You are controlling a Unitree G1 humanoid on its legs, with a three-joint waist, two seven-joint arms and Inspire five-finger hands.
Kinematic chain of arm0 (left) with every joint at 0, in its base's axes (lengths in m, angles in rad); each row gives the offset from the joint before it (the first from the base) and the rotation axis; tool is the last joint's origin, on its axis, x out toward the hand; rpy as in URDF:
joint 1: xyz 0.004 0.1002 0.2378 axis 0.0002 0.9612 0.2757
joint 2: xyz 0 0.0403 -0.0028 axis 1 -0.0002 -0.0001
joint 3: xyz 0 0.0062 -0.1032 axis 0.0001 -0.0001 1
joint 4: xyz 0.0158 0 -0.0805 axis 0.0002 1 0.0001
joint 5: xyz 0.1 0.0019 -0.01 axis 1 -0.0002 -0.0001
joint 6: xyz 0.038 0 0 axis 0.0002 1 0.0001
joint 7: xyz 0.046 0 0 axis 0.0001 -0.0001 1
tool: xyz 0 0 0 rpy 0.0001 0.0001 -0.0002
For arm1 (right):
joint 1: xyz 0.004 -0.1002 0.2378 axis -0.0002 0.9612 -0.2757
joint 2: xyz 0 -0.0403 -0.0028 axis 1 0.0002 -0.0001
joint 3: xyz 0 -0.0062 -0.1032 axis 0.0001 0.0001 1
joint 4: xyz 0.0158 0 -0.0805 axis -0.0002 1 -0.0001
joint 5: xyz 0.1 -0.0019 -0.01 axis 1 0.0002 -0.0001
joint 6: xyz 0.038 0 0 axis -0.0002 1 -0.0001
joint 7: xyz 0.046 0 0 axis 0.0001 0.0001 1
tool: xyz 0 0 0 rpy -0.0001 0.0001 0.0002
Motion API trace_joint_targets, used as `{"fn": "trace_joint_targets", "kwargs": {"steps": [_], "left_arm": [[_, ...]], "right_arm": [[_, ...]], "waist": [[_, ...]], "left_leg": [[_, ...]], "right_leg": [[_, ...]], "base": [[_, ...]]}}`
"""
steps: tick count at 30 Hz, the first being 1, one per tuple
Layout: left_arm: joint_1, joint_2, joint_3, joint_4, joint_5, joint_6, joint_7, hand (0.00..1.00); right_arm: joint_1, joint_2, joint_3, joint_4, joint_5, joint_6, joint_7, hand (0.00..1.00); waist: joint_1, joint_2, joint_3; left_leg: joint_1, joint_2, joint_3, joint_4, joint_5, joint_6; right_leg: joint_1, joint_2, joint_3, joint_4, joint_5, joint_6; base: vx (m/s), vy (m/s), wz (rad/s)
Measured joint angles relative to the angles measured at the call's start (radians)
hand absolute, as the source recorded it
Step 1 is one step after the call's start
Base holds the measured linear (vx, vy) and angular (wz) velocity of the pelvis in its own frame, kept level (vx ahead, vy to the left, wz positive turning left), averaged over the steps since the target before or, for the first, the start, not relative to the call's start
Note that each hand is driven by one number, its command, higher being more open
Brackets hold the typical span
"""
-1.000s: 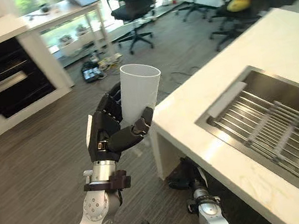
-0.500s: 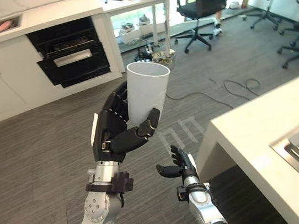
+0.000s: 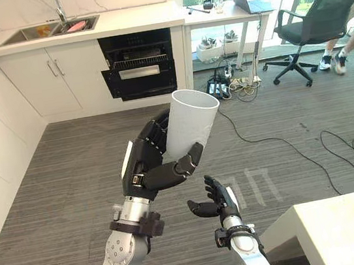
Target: Walk over to the sink, pick up the cup, carry it to the dishwasher, place the cup inside the dishwasher, then close the dishwasher door
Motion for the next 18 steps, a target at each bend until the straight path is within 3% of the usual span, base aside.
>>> {"fn": "trace_joint_targets", "kwargs": {"steps": [8,12,14,18], "left_arm": [[0.003,0.005,0.013,0.000,0.000,0.000,0.002,0.30],[0.008,0.022,0.014,0.000,-0.001,0.000,0.000,0.30],[0.009,0.025,0.012,0.000,-0.001,-0.001,-0.002,0.30],[0.016,0.026,0.011,0.000,-0.001,-0.001,-0.009,0.30]], "right_arm": [[0.024,-0.016,-0.006,0.005,0.000,0.000,-0.016,0.90],[0.008,-0.001,-0.006,0.040,0.000,-0.016,-0.021,0.90],[0.011,-0.001,-0.006,0.051,0.000,-0.016,-0.021,0.90],[0.012,-0.001,-0.006,0.077,0.000,-0.015,-0.020,0.90]], "waist": [[0.008,0.003,0.010],[0.011,0.006,0.011],[0.001,0.011,0.012],[-0.005,0.011,0.012]], "left_leg": [[-0.039,-0.005,-0.033,0.048,0.001,-0.002],[-0.036,0.022,0.079,0.009,-0.003,0.006],[-0.020,0.024,0.126,-0.044,0.045,0.006],[0.022,-0.007,0.108,-0.181,0.138,0.018]], "right_leg": [[0.053,-0.009,-0.095,-0.035,0.001,-0.002],[0.052,-0.022,-0.113,-0.032,0.001,-0.003],[0.052,-0.035,-0.123,-0.038,0.006,0.005],[0.048,-0.052,-0.137,-0.050,0.012,0.015]], "base": [[0.01,-0.019,0.42],[-0.11,0.003,0.19],[-0.07,0.008,0.21],[-0.01,0.041,0.18]]}}
